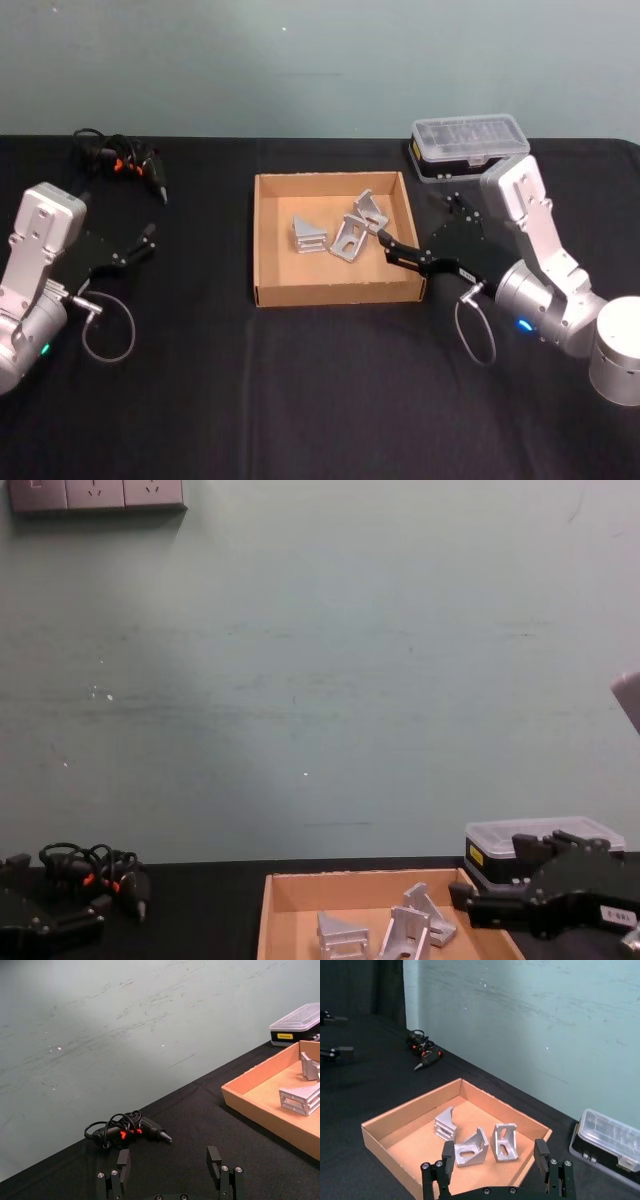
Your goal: Use one hand to pick up the angle iron from the table and place it into the box.
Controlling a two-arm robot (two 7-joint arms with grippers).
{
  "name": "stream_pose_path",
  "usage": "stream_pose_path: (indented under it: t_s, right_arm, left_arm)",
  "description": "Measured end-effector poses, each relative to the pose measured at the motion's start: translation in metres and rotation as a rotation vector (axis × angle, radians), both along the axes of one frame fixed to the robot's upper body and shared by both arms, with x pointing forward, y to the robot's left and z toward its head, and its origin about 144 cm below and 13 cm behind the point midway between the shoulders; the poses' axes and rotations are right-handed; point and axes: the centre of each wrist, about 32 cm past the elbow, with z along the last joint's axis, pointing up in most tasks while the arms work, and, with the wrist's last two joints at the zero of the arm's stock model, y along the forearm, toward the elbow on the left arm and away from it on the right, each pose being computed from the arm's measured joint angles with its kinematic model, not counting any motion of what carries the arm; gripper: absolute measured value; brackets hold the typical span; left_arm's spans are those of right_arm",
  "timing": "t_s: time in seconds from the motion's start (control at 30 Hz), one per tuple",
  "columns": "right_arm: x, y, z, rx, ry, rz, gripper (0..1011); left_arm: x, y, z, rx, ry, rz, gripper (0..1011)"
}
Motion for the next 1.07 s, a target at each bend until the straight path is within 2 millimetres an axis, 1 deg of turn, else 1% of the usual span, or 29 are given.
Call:
stream_pose_path:
  t_s: [0.03,1.07]
  right_arm:
    - [-0.0001,-0.0011,-0.0026,0.001,0.004,-0.002,1004]
    - [0.0007,0.0001,0.0006,-0.003,0.002,0.006,1004]
  left_arm:
    - [0.0000,0.0000,0.0000,0.000,0.000,0.000,1000]
    - [0.0000,0.0000,0.0000,0.000,0.000,0.000,1000]
